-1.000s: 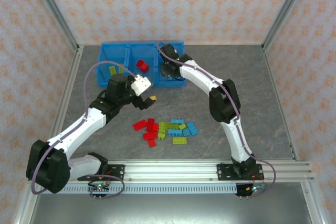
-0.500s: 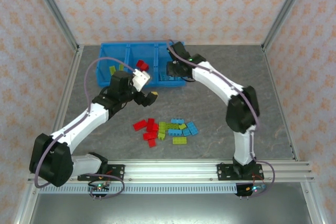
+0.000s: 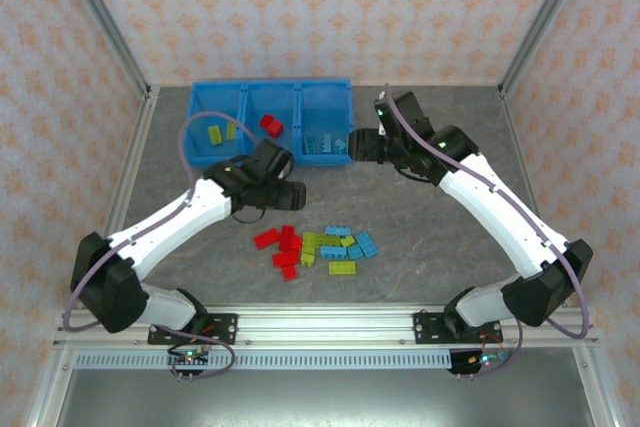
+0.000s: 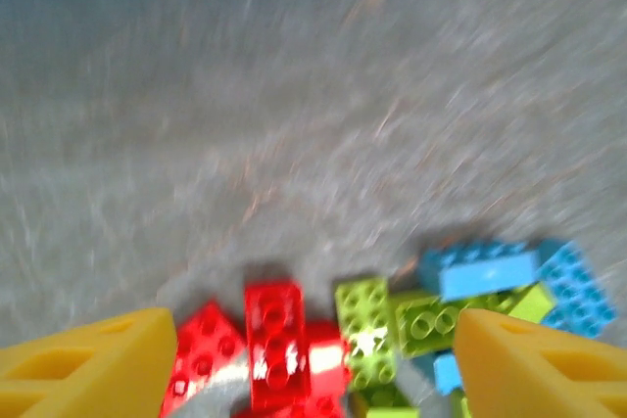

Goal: Sort the legos into containers by color

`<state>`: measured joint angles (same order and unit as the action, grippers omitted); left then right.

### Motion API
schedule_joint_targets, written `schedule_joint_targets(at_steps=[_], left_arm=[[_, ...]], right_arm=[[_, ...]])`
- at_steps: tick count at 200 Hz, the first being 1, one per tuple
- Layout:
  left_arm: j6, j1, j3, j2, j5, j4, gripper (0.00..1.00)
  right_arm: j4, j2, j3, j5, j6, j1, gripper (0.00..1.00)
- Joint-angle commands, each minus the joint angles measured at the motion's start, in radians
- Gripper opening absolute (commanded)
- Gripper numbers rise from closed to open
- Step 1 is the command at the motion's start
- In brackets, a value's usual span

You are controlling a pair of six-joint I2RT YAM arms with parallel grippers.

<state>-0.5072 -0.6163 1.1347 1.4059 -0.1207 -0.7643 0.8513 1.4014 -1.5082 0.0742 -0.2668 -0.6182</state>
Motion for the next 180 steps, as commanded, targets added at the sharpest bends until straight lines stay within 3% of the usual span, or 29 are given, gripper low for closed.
schedule_joint_targets(at_steps=[1, 26, 82, 109, 152, 180], left_arm=[[-0.15, -0.03, -0.032, 0.041, 0.027, -0.129, 0.69], [-0.097, -0.034, 0.003, 0.153, -0.07, -0.117, 0.69], [-0.049, -0.059, 0.052, 0.306, 0.047, -0.114, 0.6], [-0.048, -0.059, 0.049, 0.355, 0.049, -0.099, 0.53], [-0.051, -0.059, 0.043, 0.412, 0.037, -0.06, 0.51], [-0.055, -0.06, 0.031, 0.43, 0.039, -0.044, 0.41]], right_arm=[[0.07, -0.003, 0.037, -0.016, -0.039, 0.001, 0.75], [0.072, 0.01, 0.047, -0.014, -0.051, 0.0, 0.75], [0.063, 0.005, 0.073, -0.011, -0.07, 0.002, 0.75], [0.061, -0.002, 0.082, -0.011, -0.074, 0.001, 0.76], [0.063, -0.002, 0.075, -0.008, -0.076, 0.002, 0.76], [0.066, -0.006, 0.076, 0.004, -0.075, 0.0, 0.76]])
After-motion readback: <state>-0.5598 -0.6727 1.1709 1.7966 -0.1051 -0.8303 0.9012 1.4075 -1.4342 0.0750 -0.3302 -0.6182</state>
